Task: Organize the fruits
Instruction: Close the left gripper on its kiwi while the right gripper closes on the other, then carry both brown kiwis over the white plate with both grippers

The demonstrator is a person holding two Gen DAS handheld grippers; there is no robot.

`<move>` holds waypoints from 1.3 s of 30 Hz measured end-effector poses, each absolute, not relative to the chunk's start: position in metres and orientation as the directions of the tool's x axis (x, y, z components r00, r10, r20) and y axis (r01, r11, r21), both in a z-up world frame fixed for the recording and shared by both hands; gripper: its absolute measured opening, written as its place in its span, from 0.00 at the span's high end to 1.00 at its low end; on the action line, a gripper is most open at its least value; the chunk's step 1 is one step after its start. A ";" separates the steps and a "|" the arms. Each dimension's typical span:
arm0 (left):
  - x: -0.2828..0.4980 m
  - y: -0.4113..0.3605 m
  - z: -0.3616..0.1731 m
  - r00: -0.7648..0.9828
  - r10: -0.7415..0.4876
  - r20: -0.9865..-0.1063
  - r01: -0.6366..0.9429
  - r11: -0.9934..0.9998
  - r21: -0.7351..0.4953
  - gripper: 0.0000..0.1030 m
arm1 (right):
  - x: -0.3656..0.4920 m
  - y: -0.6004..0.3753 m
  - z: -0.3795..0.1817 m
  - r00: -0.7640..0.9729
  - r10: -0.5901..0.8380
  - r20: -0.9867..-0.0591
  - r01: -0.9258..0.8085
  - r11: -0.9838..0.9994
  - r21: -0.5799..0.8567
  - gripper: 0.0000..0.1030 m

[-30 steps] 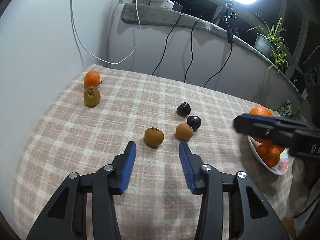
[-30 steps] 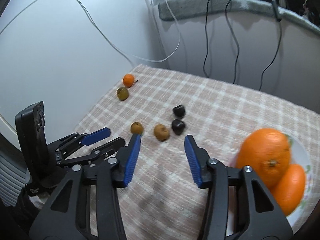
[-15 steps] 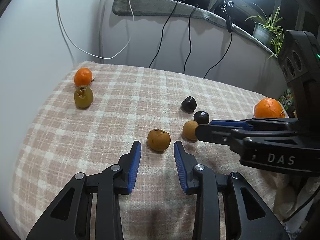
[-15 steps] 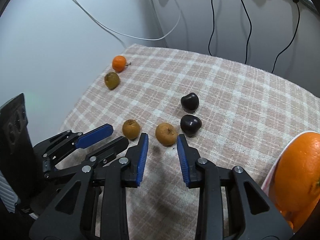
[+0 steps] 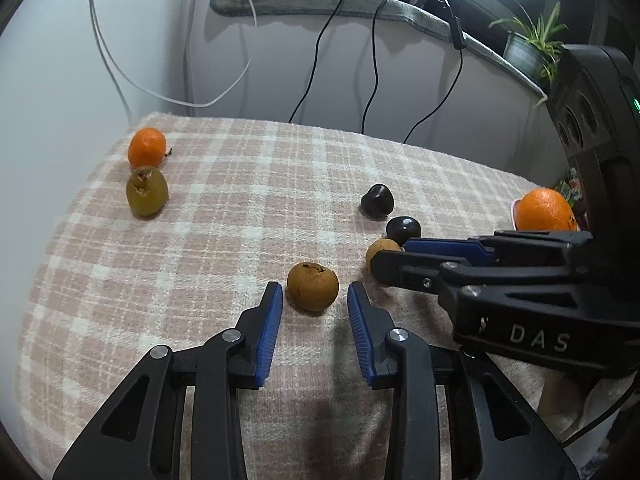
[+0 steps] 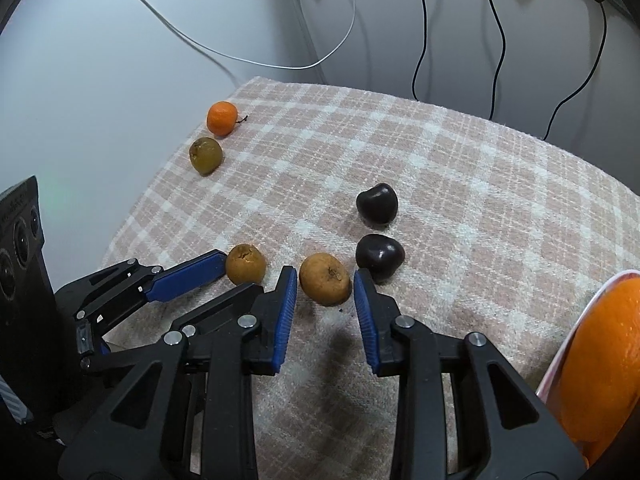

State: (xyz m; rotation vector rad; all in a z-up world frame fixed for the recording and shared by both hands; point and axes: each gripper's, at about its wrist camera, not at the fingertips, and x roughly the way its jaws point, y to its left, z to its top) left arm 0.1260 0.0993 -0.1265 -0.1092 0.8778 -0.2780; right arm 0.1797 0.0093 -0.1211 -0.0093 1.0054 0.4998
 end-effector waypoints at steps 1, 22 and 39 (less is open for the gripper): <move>0.130 0.101 -0.129 0.595 -0.294 -0.748 0.191 0.956 -0.224 0.73 | 0.179 0.011 -0.121 0.443 0.389 -0.808 -0.408 0.890 0.205 0.70; 0.116 0.109 -0.120 0.627 -0.279 -0.728 0.167 0.960 -0.224 0.77 | 0.173 0.007 -0.111 0.440 0.422 -0.793 -0.434 0.873 0.223 0.73; 0.082 0.087 -0.093 0.664 -0.292 -0.688 0.192 0.956 -0.221 0.77 | 0.122 -0.035 -0.063 0.503 0.478 -0.721 -0.469 0.851 0.237 0.73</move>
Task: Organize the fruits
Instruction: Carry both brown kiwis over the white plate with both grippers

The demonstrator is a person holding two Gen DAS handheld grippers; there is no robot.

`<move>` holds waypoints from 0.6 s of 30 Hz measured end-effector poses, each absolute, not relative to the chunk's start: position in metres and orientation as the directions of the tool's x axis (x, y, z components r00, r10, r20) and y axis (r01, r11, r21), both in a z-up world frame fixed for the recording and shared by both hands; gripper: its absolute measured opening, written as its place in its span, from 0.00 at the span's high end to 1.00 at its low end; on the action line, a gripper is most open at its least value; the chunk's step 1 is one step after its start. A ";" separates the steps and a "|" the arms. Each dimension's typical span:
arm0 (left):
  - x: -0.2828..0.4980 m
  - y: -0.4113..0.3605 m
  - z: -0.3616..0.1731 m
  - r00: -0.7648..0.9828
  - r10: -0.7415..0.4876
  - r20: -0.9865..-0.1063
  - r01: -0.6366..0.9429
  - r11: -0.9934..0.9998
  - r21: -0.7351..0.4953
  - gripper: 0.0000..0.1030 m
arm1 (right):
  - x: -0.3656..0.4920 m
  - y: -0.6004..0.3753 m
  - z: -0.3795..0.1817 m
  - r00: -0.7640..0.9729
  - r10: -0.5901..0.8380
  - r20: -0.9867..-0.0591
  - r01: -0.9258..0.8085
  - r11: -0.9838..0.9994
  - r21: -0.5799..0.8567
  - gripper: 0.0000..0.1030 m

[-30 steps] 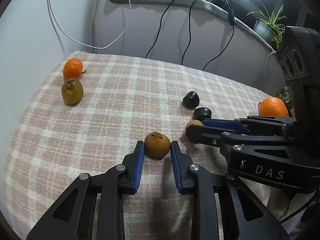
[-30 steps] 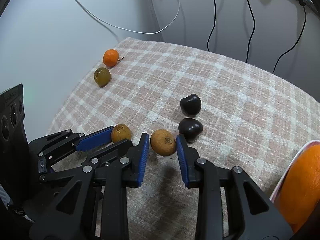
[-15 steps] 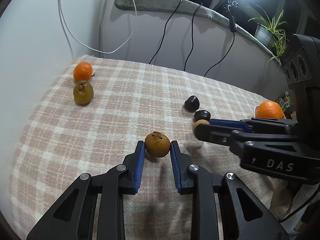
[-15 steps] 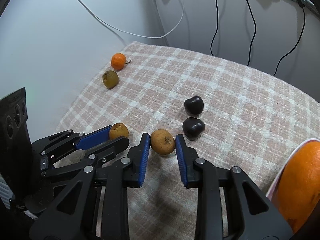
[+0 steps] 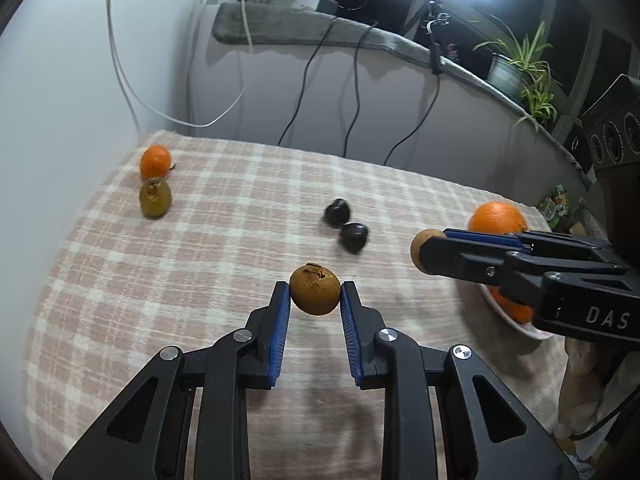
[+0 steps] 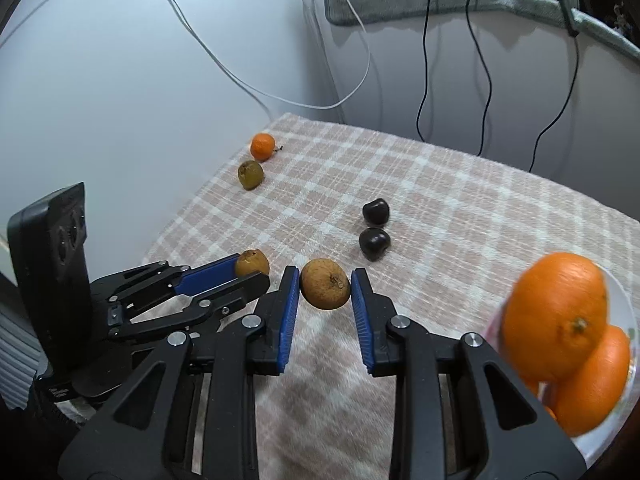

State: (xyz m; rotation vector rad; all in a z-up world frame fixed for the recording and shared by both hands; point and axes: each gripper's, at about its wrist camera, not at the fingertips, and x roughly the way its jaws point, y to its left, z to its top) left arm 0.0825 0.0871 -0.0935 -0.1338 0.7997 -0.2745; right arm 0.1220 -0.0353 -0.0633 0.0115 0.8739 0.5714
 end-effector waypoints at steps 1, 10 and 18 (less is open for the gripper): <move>0.080 0.083 -0.091 0.667 -0.295 -0.684 0.196 0.956 -0.220 0.77 | 0.119 -0.039 -0.060 0.507 0.480 -0.716 -0.468 0.851 0.239 0.73; 0.072 0.050 -0.079 0.670 -0.327 -0.666 0.243 0.945 -0.219 0.77 | 0.094 -0.088 -0.040 0.560 0.483 -0.673 -0.440 0.862 0.253 0.73; 0.066 0.013 -0.072 0.661 -0.369 -0.653 0.296 0.928 -0.225 0.77 | 0.075 -0.146 -0.027 0.622 0.439 -0.649 -0.386 0.892 0.234 0.73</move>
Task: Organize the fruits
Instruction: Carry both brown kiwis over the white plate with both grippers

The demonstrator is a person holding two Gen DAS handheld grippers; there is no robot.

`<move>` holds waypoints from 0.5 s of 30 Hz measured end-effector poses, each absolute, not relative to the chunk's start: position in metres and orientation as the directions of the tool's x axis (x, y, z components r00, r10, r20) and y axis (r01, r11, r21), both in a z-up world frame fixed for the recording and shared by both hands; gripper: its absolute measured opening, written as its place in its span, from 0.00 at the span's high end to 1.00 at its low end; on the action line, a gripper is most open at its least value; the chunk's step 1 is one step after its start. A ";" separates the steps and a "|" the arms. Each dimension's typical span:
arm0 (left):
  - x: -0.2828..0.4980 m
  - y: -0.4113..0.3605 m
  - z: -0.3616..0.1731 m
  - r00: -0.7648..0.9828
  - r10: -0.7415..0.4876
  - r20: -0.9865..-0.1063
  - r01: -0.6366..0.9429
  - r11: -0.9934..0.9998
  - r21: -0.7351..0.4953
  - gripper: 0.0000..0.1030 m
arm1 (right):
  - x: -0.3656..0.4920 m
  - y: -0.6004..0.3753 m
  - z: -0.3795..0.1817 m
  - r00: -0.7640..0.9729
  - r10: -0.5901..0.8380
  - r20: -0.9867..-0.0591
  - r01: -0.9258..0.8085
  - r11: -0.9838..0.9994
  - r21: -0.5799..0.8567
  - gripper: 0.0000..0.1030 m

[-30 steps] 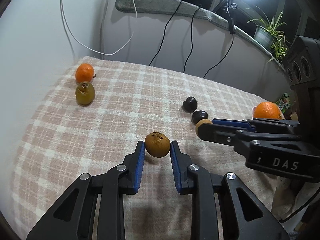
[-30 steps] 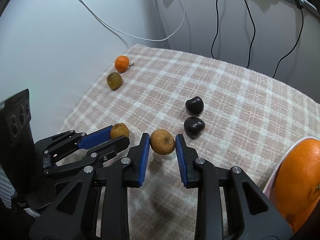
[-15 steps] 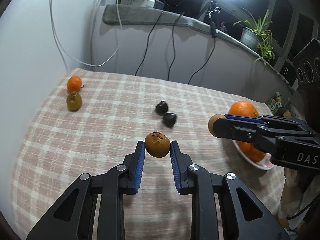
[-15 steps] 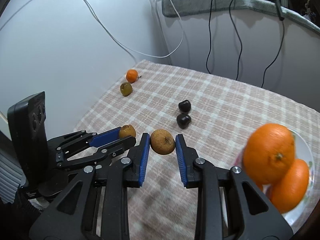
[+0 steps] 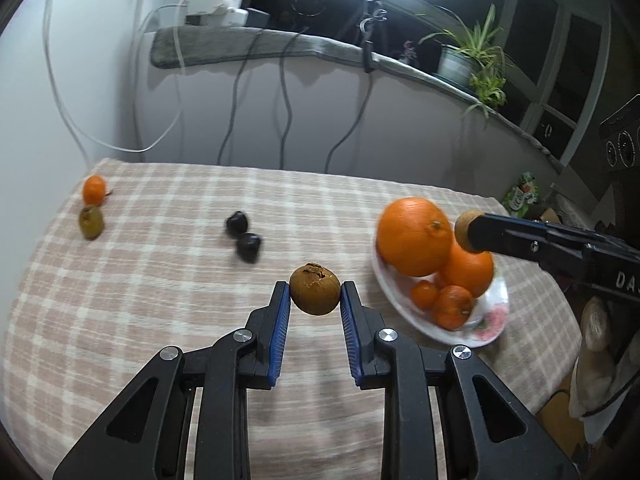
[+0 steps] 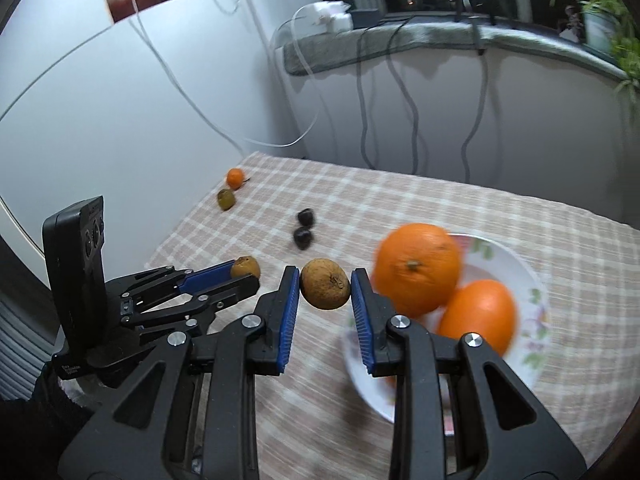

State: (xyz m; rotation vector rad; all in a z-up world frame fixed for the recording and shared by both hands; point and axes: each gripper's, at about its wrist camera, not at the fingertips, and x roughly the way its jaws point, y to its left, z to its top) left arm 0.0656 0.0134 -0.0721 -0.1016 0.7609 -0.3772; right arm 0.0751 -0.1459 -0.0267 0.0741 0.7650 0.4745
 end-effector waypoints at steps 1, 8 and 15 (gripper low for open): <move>0.065 0.007 -0.072 0.657 -0.377 -0.653 0.306 0.925 -0.226 0.77 | 0.074 -0.155 -0.026 0.632 0.427 -0.646 -0.372 0.899 0.231 0.73; 0.062 -0.024 -0.074 0.633 -0.413 -0.655 0.344 0.908 -0.240 0.77 | 0.076 -0.208 -0.026 0.673 0.371 -0.640 -0.284 0.928 0.239 0.73; 0.062 -0.048 -0.080 0.607 -0.436 -0.664 0.366 0.896 -0.253 0.77 | 0.090 -0.239 -0.033 0.681 0.335 -0.651 -0.233 0.942 0.241 0.73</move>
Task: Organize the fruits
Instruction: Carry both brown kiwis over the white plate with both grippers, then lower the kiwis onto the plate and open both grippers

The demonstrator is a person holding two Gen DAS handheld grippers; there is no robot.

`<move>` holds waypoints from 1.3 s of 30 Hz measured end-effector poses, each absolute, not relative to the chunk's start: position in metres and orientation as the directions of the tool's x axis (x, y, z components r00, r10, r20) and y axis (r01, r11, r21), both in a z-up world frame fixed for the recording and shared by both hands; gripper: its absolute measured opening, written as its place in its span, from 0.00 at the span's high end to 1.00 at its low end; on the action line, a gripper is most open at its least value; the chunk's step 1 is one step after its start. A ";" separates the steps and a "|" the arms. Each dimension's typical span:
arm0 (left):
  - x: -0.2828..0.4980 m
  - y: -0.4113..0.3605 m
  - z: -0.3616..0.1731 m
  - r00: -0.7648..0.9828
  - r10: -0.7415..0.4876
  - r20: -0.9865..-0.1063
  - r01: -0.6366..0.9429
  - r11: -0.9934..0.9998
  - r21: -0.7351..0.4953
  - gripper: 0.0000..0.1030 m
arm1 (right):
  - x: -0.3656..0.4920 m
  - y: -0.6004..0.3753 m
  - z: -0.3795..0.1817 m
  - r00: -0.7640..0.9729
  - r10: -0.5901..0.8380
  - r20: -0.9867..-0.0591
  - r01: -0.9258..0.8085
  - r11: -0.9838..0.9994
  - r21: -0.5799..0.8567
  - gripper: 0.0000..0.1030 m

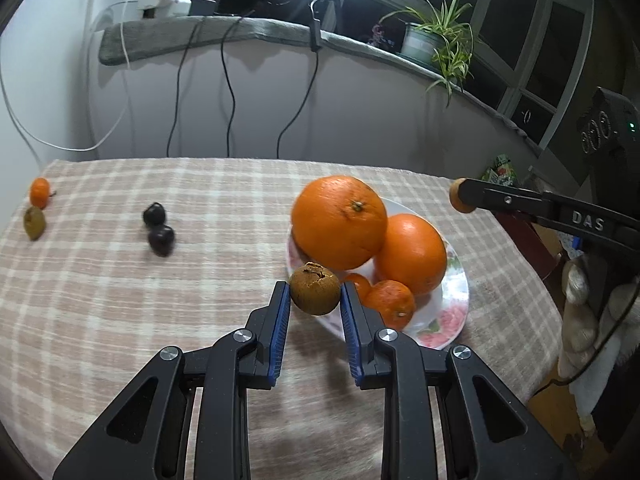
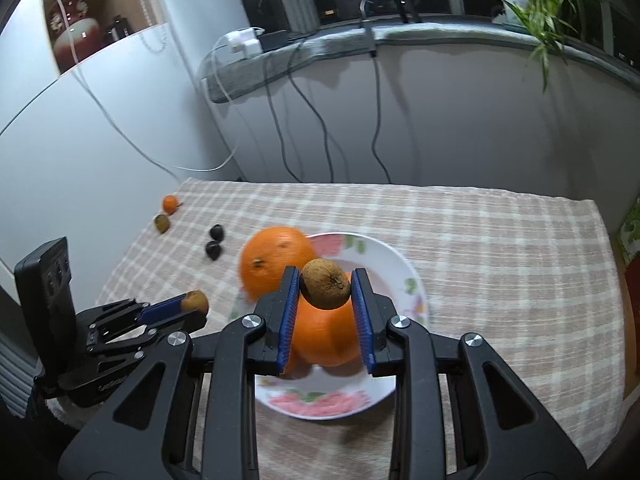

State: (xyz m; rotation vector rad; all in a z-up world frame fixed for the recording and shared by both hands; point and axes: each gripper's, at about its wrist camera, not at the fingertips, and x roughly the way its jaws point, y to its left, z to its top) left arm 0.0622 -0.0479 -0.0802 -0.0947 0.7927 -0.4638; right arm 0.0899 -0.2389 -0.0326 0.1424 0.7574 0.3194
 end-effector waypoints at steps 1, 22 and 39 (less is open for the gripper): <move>0.063 -0.051 -0.082 0.604 -0.436 -0.667 0.364 0.895 -0.256 0.77 | 0.092 -0.241 -0.034 0.682 0.330 -0.653 -0.226 0.944 0.241 0.73; 0.069 -0.070 -0.085 0.582 -0.421 -0.696 0.379 0.897 -0.227 0.77 | 0.145 -0.259 -0.072 0.615 0.324 -0.719 -0.196 0.946 0.259 0.73; 0.067 -0.071 -0.085 0.583 -0.422 -0.694 0.381 0.897 -0.225 0.74 | 0.148 -0.258 -0.074 0.613 0.323 -0.721 -0.195 0.946 0.259 0.73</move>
